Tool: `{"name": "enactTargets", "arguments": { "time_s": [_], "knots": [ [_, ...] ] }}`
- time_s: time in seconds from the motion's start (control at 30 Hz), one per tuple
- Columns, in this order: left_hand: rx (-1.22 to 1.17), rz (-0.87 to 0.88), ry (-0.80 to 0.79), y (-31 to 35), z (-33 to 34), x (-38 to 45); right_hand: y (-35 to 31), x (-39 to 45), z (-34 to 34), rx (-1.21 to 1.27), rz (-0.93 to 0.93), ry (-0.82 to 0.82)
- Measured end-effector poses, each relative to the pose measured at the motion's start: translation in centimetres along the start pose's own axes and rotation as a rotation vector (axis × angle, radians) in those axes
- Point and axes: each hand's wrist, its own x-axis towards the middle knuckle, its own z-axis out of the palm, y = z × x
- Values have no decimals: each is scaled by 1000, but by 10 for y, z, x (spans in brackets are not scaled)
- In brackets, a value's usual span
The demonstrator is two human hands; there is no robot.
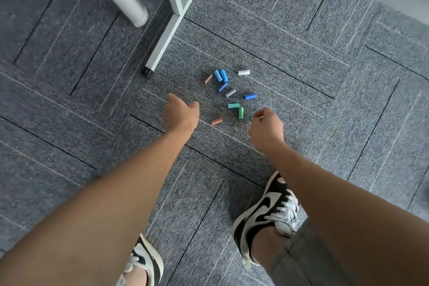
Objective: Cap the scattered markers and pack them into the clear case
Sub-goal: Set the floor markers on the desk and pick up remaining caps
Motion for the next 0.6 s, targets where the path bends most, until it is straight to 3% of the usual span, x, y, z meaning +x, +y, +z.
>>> {"name": "enactTargets", "arguments": {
  "time_s": [0.4,0.6],
  "knots": [
    [74,56,-2,-7,0,8,-14,15,19,-74,-84,28],
    [-21,188,-181,1,13,-19,-15,21,28,-167,-95,115]
  ]
}}
